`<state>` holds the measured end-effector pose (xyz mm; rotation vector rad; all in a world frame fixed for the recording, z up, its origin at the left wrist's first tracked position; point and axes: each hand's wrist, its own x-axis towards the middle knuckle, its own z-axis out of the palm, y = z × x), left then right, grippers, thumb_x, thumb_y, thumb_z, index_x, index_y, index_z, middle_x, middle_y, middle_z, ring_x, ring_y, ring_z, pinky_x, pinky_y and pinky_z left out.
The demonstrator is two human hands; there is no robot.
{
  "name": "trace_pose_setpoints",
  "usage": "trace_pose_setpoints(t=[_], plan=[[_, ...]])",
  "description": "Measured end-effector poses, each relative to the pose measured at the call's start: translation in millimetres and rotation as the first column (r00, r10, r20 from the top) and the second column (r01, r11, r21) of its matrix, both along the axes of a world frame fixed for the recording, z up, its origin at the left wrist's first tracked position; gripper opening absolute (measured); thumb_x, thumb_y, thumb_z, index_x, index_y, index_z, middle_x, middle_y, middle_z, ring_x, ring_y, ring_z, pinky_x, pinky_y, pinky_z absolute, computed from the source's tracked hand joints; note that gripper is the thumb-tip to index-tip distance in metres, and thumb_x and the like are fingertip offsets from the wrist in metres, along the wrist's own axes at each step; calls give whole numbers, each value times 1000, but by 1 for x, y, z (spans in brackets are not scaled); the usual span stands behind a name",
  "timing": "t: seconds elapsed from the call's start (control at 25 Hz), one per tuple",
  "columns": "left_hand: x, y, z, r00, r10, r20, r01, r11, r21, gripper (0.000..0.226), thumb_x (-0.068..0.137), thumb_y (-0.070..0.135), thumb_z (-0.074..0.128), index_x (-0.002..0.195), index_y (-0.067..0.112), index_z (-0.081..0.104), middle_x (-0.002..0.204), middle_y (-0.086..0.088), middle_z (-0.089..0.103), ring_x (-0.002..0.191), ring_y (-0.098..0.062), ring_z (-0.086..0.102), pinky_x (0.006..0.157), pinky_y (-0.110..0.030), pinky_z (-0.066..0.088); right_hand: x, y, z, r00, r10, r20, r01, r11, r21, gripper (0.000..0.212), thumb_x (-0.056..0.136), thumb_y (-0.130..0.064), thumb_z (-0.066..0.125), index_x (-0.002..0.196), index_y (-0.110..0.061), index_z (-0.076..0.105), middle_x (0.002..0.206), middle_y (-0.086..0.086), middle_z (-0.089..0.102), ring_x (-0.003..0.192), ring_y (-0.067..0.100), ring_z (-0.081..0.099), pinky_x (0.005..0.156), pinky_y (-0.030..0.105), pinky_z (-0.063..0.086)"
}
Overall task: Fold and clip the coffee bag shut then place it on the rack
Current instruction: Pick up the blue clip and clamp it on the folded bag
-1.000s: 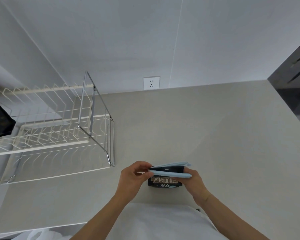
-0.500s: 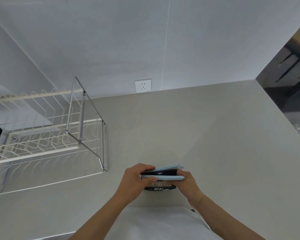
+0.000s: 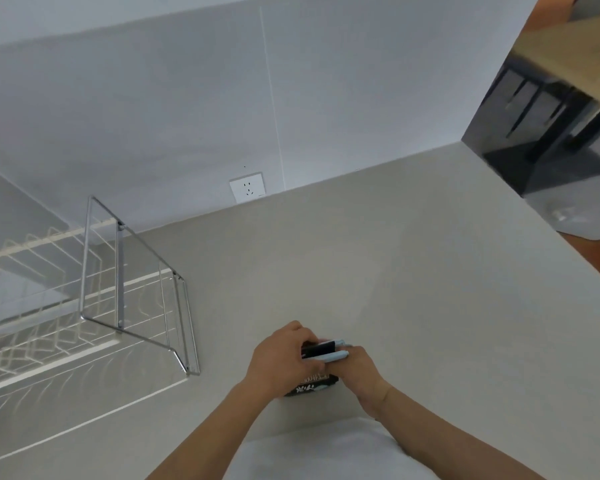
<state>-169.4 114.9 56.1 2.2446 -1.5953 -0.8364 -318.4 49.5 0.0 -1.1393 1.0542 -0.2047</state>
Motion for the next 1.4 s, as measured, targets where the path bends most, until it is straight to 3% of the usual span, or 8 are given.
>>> trace_pose_setpoints(t=[0.08,0.24,0.44,0.68,0.88,1.12,1.2,1.4], plan=[[-1,-2,-1,1000,22,14,-22,1000,-15,32,71,51,70,98,35,67,93,14,60,80,-8,57,63,-21,41,0,1,-1,999,-33,12,33,999,35,26,68,-5,75,91,-17,79,83,5,78,71,10,71,60,19,54],[-1,-1,-1,999,46,-15,-46,998,-38,26,72,51,70,95,38,69,89,15,62,78,-5,56,62,-19,40,-3,0,-1,998,-46,30,44,996,74,23,70,-4,77,73,-27,80,71,-4,77,62,4,70,52,14,50],[1,1,-1,995,81,-52,-84,995,-52,24,71,46,73,93,36,69,91,17,63,81,-5,59,70,-25,48,-6,-5,6,992,15,121,-21,999,49,30,65,-18,84,94,-23,78,91,4,79,81,9,72,65,16,55],[6,0,-1,992,113,-63,-116,992,-56,21,72,41,75,92,35,71,87,22,62,76,-1,58,66,-22,46,-30,-23,14,998,44,53,-34,984,-176,30,73,-22,82,101,-33,76,99,-10,77,99,3,68,78,7,51],[4,2,-1,989,128,-75,-133,989,-70,18,72,37,76,90,34,71,84,23,61,75,-1,58,61,-17,39,-29,-28,16,998,19,-58,-38,934,-355,20,71,-26,82,86,-39,78,92,-9,77,78,4,65,77,27,51],[3,3,2,987,144,-77,-150,986,-79,17,71,37,77,87,35,71,83,22,62,74,0,58,60,-15,39,-30,-24,12,994,-15,-105,-39,869,-493,23,69,-34,82,79,-53,73,89,-25,72,91,-4,62,74,10,45],[4,3,2,985,155,-77,-161,984,-80,18,70,38,77,86,35,71,82,23,62,73,1,58,61,-15,40,-30,-22,13,995,-19,-100,-41,828,-560,27,68,-32,83,76,-56,72,91,-31,69,93,-3,61,76,10,47],[4,6,1,983,173,-68,-178,980,-91,19,69,41,77,86,35,71,78,24,61,73,0,59,61,-16,42,-29,-14,11,996,-65,-56,17,787,-617,28,69,-28,84,73,-53,72,83,-18,73,90,1,65,79,15,51]])
